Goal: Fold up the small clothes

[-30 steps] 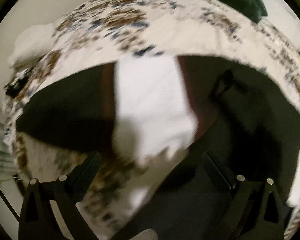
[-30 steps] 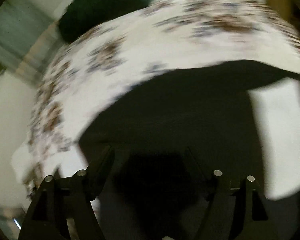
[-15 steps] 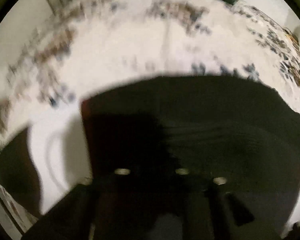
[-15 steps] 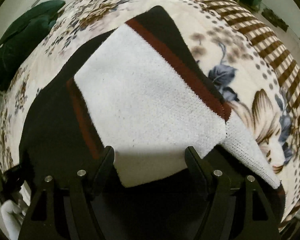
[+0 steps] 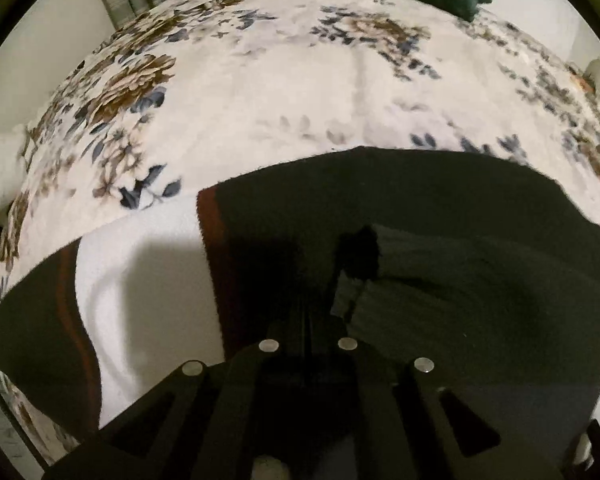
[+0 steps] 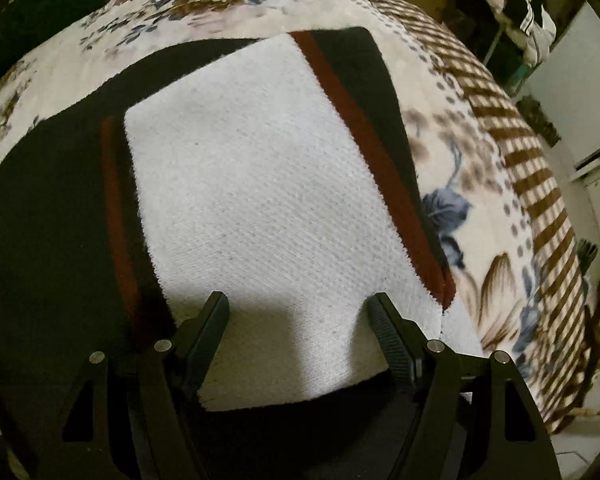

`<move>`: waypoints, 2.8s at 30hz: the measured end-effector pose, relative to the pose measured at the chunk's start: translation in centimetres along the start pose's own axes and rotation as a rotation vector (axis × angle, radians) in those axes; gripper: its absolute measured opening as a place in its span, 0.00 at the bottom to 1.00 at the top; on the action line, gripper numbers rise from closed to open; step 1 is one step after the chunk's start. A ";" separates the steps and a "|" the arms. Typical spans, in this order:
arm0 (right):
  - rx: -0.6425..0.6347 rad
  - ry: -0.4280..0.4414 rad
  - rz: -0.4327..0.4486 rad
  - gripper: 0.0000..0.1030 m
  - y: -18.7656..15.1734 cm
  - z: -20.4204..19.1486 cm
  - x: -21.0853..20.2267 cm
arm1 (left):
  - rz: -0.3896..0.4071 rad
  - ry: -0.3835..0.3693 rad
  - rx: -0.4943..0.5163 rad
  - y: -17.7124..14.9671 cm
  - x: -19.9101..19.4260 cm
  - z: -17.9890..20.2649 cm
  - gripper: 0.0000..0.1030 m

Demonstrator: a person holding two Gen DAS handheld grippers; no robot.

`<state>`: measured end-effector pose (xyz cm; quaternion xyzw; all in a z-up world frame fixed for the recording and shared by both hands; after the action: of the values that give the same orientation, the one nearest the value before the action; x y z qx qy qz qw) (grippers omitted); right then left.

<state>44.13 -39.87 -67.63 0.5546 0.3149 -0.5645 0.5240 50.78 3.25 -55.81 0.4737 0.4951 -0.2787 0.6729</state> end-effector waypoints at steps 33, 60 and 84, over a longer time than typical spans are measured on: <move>-0.163 0.044 0.060 0.85 -1.2 -13.9 -4.6 | 0.200 -0.024 -1.113 -3.0 -2.9 -46.6 0.14; -0.089 0.007 0.130 0.85 0.2 -3.1 -7.0 | 0.316 -0.306 0.196 -5.7 -21.3 4.4 0.12; 0.208 0.097 0.024 0.85 -4.8 21.3 -1.3 | 0.004 -0.358 0.470 -22.1 -17.3 26.3 0.60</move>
<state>33.07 -58.25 -63.52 0.6364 0.2730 -0.5602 0.4547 36.62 -31.16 -46.08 0.5606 0.2896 -0.4637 0.6219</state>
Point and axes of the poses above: each gripper's, at about its wrist camera, not at the fingertips, and x roughly the way its jaws point, z to its right, y to its top, the point moved 2 cm from there along x, roughly the way its jaws point, and after that the axes turned 15 degrees about -x, right-handed, at the moved point
